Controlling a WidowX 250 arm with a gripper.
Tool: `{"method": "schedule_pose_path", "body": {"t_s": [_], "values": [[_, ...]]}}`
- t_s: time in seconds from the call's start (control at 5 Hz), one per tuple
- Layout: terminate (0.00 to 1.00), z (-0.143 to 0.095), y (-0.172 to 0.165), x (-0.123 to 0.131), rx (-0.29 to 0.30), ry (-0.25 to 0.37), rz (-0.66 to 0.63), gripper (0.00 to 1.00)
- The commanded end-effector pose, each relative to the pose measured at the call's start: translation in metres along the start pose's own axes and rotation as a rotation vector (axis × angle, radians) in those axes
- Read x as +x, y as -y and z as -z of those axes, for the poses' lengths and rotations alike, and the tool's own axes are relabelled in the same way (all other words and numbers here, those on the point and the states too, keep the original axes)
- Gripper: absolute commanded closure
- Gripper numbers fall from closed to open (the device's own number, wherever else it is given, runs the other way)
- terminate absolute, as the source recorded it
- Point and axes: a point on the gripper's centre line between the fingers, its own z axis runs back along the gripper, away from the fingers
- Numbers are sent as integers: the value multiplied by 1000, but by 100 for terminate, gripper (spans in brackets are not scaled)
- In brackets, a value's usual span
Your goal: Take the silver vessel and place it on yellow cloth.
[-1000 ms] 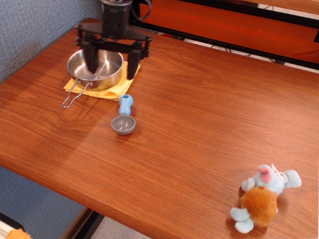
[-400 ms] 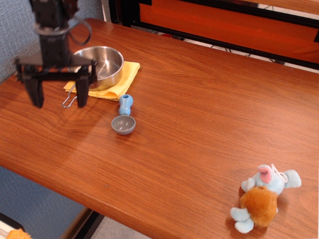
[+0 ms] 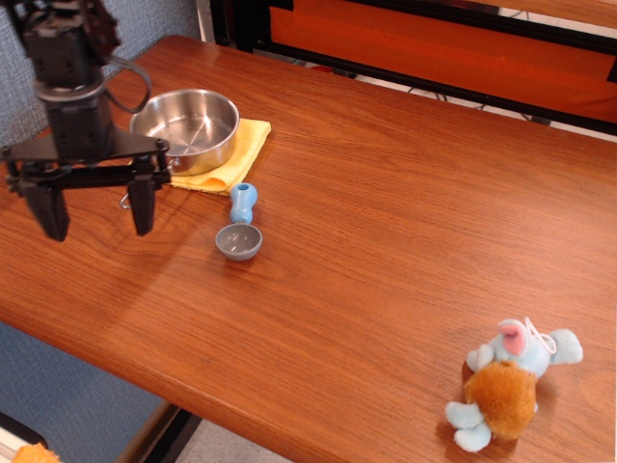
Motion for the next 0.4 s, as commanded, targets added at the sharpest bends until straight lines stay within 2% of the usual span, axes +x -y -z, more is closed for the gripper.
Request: {"method": "schedule_pose_path", "body": {"t_s": [0.0,0.2], "values": [[0,-10,1,0,-6,44,-1,0],[100,-10,1,0,-6,44,-1,0]]}}
